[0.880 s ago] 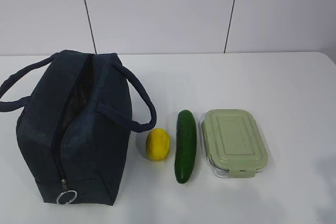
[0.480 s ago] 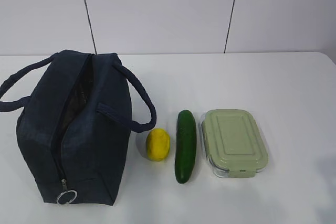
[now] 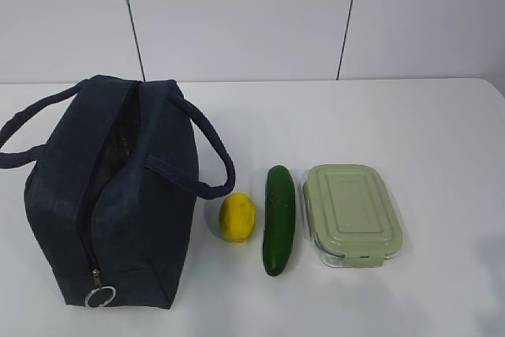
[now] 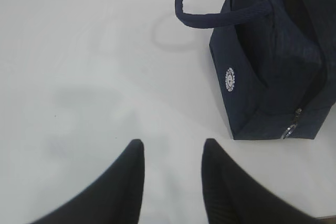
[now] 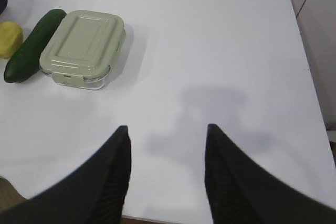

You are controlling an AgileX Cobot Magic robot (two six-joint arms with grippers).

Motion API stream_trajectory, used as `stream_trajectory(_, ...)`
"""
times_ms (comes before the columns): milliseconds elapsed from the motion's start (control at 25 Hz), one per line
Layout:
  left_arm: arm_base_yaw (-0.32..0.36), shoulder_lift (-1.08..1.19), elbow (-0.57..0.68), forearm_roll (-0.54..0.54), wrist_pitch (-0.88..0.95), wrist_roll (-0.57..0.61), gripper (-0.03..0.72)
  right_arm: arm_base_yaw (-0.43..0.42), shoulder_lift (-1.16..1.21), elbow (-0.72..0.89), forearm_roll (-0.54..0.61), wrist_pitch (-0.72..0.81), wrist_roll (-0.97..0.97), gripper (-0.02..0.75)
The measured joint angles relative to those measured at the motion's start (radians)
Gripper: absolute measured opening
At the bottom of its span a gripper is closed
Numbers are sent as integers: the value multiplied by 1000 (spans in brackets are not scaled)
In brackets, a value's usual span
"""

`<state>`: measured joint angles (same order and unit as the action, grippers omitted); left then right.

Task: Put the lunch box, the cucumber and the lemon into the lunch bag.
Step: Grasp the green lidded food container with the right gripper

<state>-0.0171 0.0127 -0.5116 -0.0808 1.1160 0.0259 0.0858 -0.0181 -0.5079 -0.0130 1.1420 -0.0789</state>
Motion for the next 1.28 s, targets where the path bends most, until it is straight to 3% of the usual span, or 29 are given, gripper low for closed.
stream_trajectory(960,0,0,0,0,0,0,264,0,0,-13,13,-7,4,335)
stream_trajectory(1280,0,0,0,0,0,0,264,0,314,-126,208,-43,-5,356)
